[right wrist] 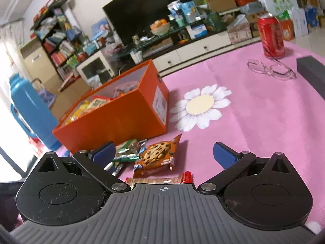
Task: Organize snacks
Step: 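Grasp the dark red wafer packet with the left tool while the right tool moves to the clear wafer roll, then lower the dark red wafer packet onto the table and open the left tool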
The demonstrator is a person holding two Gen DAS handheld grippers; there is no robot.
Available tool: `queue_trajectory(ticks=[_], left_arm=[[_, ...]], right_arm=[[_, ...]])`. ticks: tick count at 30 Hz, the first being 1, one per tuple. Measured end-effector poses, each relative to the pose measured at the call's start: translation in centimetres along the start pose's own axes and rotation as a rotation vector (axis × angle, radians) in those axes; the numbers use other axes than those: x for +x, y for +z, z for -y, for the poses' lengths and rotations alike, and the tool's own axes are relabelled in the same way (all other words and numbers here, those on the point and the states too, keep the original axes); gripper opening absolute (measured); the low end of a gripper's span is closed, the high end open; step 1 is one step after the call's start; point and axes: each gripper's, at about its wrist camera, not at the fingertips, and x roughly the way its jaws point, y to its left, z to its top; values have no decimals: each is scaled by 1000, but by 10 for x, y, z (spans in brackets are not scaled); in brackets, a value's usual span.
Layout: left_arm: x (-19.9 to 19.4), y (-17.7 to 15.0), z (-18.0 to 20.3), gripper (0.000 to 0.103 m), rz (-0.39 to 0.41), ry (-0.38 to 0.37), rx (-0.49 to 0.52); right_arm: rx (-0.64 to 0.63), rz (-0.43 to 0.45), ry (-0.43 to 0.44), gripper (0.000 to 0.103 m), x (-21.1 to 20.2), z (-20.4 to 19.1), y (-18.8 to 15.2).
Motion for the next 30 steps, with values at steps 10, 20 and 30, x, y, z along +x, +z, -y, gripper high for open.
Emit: queue_trajectory(ticks=[10, 20, 30], left_arm=[[77, 24, 19, 65, -75, 45, 114], [16, -37, -9, 54, -100, -38, 85], [-13, -71, -27, 72, -41, -30, 47]], right_arm=[[73, -15, 13, 93, 2, 15, 5], [38, -68, -56, 93, 16, 14, -2], [-165, -125, -61, 93, 31, -21, -19]])
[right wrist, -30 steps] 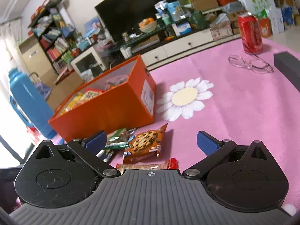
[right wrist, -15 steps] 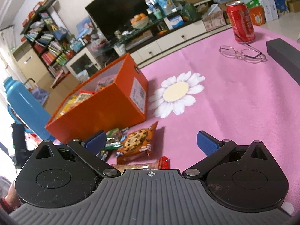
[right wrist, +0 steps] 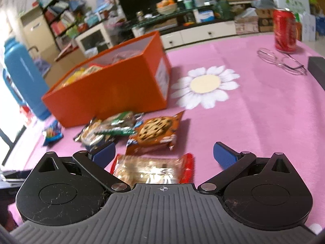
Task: Organize snacks
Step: 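Lower the dark red wafer packet onto the table and open the left tool, then position the right tool around the clear wafer roll while the left tool hovers over the dark red packet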
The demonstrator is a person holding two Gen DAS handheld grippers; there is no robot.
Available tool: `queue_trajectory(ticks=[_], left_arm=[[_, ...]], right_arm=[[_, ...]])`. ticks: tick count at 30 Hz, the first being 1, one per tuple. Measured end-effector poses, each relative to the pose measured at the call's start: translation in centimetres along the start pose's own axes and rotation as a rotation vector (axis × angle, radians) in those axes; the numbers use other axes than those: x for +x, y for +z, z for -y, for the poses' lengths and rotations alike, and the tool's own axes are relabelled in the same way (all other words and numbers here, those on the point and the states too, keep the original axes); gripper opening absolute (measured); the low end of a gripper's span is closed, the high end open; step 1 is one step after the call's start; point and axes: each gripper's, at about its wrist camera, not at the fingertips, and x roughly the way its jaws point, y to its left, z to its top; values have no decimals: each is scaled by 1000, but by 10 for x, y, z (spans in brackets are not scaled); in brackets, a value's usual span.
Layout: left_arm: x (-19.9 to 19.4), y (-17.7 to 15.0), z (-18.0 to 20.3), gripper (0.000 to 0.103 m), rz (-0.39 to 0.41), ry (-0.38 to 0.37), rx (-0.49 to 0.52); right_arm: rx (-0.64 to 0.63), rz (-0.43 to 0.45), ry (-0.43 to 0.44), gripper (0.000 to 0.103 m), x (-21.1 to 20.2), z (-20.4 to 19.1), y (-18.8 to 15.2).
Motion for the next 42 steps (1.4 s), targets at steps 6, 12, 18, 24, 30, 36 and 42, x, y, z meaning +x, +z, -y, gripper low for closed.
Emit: queue_trajectory(ticks=[6, 12, 18, 24, 30, 36, 42], left_arm=[[-1, -6, 4, 78, 28, -29, 15], [-2, -9, 1, 80, 47, -67, 5], [-8, -10, -20, 80, 49, -117, -69], [-11, -7, -31, 80, 36, -148, -139], [-11, -7, -31, 80, 31, -132, -149], [-12, -7, -26, 80, 22, -123, -137], [-12, -7, -27, 80, 13, -111, -140]], right_arm=[[-81, -59, -22, 93, 12, -16, -10], [-143, -77, 15, 92, 8, -36, -20], [-88, -95, 44, 93, -32, -61, -58], [-140, -11, 16, 93, -54, -78, -57], [-277, -53, 13, 93, -10, -82, -33], [-234, -118, 87, 92, -16, -86, -53], [-258, -77, 55, 92, -11, -99, -47]])
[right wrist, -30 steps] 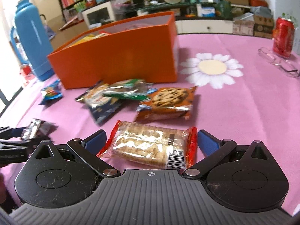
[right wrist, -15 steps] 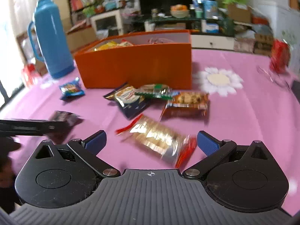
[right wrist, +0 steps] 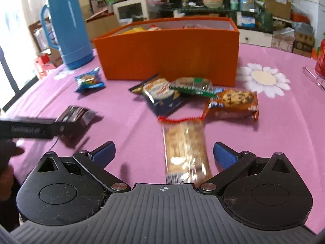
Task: Organize snacks
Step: 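Position the right tool around the clear wafer roll while the left tool hovers over the dark red packet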
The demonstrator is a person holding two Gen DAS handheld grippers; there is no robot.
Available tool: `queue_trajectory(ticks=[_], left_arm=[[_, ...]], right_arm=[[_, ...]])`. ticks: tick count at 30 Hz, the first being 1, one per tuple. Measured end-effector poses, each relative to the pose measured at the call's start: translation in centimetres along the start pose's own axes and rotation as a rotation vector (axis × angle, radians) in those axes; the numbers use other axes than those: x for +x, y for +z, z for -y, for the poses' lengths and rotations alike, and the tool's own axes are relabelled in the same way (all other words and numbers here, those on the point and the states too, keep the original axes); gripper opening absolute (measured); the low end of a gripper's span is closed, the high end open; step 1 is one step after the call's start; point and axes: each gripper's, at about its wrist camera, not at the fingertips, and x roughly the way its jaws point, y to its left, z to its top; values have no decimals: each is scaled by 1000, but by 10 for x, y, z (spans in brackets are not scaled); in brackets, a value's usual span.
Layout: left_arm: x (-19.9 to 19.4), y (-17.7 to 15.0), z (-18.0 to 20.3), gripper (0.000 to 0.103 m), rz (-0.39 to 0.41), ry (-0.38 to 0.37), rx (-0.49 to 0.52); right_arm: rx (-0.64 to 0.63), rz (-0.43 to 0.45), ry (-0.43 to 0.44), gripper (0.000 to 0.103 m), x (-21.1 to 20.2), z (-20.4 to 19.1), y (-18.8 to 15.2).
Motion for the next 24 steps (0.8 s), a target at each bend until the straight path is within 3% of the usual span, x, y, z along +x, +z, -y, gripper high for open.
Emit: queue_trajectory(ticks=[2, 12, 14, 16, 21, 24], left_arm=[[1, 0, 2, 80, -4, 12, 6], [6, -3, 18, 83, -22, 90, 98], [6, -4, 19, 83, -22, 93, 106], [8, -4, 21, 83, -24, 101, 114], [10, -3, 24, 84, -24, 109, 124], [12, -2, 27, 84, -17, 113, 123]], right_arm=[[8, -17, 28, 92, 5, -2, 0], [-144, 12, -40, 93, 12, -19, -18], [-138, 33, -32, 93, 9, -16, -21], [-131, -1, -49, 92, 9, -14, -16], [-15, 16, -10, 92, 1, 4, -9], [-53, 2, -24, 93, 5, -1, -13]])
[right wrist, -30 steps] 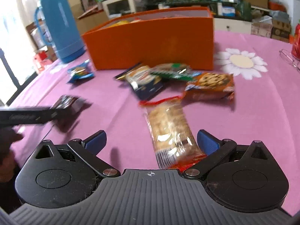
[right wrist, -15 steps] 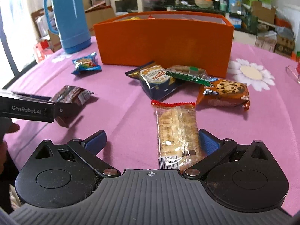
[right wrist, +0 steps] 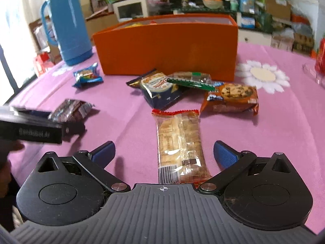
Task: Organize snacks
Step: 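Position the right tool around the clear wafer roll while the left tool hovers over the dark red packet, then grasp and lift the clear wafer roll with the right tool while the left tool lifts away empty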
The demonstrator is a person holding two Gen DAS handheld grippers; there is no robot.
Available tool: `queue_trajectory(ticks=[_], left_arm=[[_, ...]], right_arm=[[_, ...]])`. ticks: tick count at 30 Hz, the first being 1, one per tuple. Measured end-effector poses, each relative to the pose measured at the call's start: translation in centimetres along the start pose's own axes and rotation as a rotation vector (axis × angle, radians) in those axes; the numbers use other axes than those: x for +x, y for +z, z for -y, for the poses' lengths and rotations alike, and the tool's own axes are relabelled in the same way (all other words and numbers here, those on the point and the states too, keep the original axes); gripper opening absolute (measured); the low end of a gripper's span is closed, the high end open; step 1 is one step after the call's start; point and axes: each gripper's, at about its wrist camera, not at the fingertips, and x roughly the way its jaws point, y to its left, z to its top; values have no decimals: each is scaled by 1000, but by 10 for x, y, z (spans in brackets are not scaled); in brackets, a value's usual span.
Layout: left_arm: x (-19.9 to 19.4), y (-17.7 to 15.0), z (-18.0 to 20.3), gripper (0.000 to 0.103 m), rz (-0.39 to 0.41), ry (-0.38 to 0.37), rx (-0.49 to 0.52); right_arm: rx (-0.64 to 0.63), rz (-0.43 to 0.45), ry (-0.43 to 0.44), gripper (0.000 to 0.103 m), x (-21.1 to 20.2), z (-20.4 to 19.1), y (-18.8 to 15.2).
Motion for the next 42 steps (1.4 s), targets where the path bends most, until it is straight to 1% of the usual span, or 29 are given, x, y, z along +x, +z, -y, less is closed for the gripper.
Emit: queue_trajectory(ticks=[2, 3, 4, 5, 6, 7, 8, 9, 13, 15, 16, 18, 19, 20, 21, 23, 24, 25, 26, 27, 28, 30, 32, 34, 35, 37, 39, 41, 42], left_arm=[[1, 0, 2, 84, 10, 5, 1], [1, -1, 3, 80, 13, 9, 6], [0, -2, 3, 76, 20, 6, 5], [-1, -2, 2, 66, 22, -8, -3], [-3, -1, 1, 52, 24, -10, -6], [-5, 0, -1, 53, 17, -18, -16], [-6, 1, -4, 53, 11, -36, -37], [-8, 1, -8, 53, 7, -58, -64], [-18, -2, -24, 53, -15, -103, -149], [-22, -4, -27, 53, -15, -88, -143], [-21, -5, -26, 53, -25, -77, -129], [-21, -8, -21, 66, -24, -32, -82], [-21, -9, -20, 69, -26, -23, -74], [-22, -10, -19, 71, -29, -20, -70], [-22, -10, -19, 72, -30, -22, -69], [-22, -11, -18, 73, -26, -19, -58], [-21, -12, -17, 73, -20, -10, -48], [-20, -13, -16, 73, -11, 6, -34], [-18, -14, -14, 73, -3, 23, -15], [-18, -14, -14, 60, 3, 19, -9], [-20, -12, -15, 48, 5, -12, -21], [-24, -5, -19, 48, 0, -68, -58], [-30, 5, -27, 47, 18, -137, -108], [-34, 18, -31, 47, 40, -165, -129], [-35, 27, -33, 45, 50, -176, -140], [-35, 49, -35, 44, 80, -204, -156], [-37, 79, -35, 44, 139, -226, -155], [-32, 115, -30, 45, 202, -228, -131], [-29, 128, -27, 45, 219, -220, -120]], right_arm=[[-68, -9, -24, 93, 4, -10, -2], [-83, -9, -32, 92, 5, -12, -3], [-83, -6, -31, 88, 5, -11, -3], [-85, -1, -33, 83, 4, -10, -3], [-84, 11, -34, 63, 2, -8, -3], [-80, 19, -40, 34, -1, -5, -2], [-71, 25, -46, 18, -4, -2, -1], [-51, 25, -44, 16, -6, 2, 0], [27, 21, -11, 15, -14, 13, -1], [64, 34, 15, 15, -21, 15, -2], [65, 48, 10, 15, -25, 13, -2], [48, 48, -24, 16, -26, 8, -6], [43, 26, -34, 17, -22, 7, -9], [32, 34, -39, 19, -21, 6, -11], [21, 24, -46, 23, -20, 5, -11], [19, 22, -56, 36, -21, 4, -9], [24, 25, -57, 49, -22, 5, -10], [25, 23, -63, 54, -22, 5, -11], [21, 15, -70, 54, -20, 5, -11], [-1, 20, -81, 52, -19, 3, -13], [-31, 19, -94, 44, -18, 0, -13], [-37, 24, -63, 19, -20, -1, -12], [-13, 14, -16, 19, -24, 0, -8], [63, 43, 68, 19, -32, 7, 0], [99, 61, 105, 19, -37, 11, 7], [140, 114, 160, 19, -44, 19, 29], [126, 173, 180, 19, -45, 26, 63], [79, 240, 159, 19, -39, 33, 104], [56, 266, 140, 19, -33, 36, 122]])
